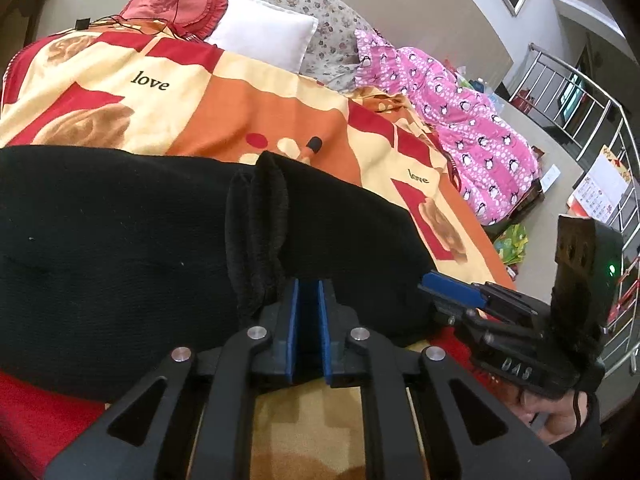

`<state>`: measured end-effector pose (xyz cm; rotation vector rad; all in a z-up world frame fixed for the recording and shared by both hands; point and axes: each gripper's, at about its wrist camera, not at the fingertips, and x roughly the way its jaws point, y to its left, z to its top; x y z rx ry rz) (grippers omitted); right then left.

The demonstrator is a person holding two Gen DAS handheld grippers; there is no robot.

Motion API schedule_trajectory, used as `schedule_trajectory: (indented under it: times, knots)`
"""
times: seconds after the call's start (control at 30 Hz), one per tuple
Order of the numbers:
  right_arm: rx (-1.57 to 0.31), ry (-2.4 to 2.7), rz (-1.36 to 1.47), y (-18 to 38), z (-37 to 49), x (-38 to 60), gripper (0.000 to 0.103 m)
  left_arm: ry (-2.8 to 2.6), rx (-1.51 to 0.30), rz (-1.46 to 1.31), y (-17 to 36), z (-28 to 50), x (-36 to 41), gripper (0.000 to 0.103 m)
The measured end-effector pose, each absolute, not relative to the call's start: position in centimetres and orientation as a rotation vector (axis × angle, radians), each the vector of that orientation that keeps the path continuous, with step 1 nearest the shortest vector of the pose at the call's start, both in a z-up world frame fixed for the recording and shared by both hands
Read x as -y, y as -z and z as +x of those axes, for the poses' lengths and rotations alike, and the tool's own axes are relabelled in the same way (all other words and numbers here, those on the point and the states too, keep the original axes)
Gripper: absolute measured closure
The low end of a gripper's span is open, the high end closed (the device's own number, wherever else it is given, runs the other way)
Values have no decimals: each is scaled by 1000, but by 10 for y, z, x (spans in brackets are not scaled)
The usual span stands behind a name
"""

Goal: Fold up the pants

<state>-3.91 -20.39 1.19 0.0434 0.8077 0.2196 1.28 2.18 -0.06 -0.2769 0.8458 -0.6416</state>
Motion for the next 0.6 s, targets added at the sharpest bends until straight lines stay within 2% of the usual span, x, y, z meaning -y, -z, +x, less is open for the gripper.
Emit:
schedule_trajectory:
  times: [0.07,0.17,0.23,0.27,0.3,0.37,0.47,0.5,0.6]
  knots:
    - [-778,-215,83,-13,-41,210,73,663,-842,-311,1,13,-26,93]
    - [-696,-201,168,-18,-52,225,73,675,-807,-399,-1,9,-41,84]
    - [-660,-165,242,-20,-58,240,73,631,-752,-423,-9,2,-52,59]
    - [-647,-148,287,-19,-61,248,71,595,-714,-431,-14,-4,-59,28]
    - [-641,-131,330,-17,-63,257,71,567,-662,-449,-19,-12,-70,18]
    - [-655,-122,390,-13,-60,269,70,554,-591,-465,-29,-24,-86,18]
    - [-681,-122,410,-11,-56,273,70,534,-576,-474,-34,-30,-109,15]
    - [-685,-126,403,-12,-56,271,70,519,-585,-479,-33,-29,-115,12]
    - [-688,-120,385,-11,-56,267,70,389,-664,-464,-25,-20,-124,11]
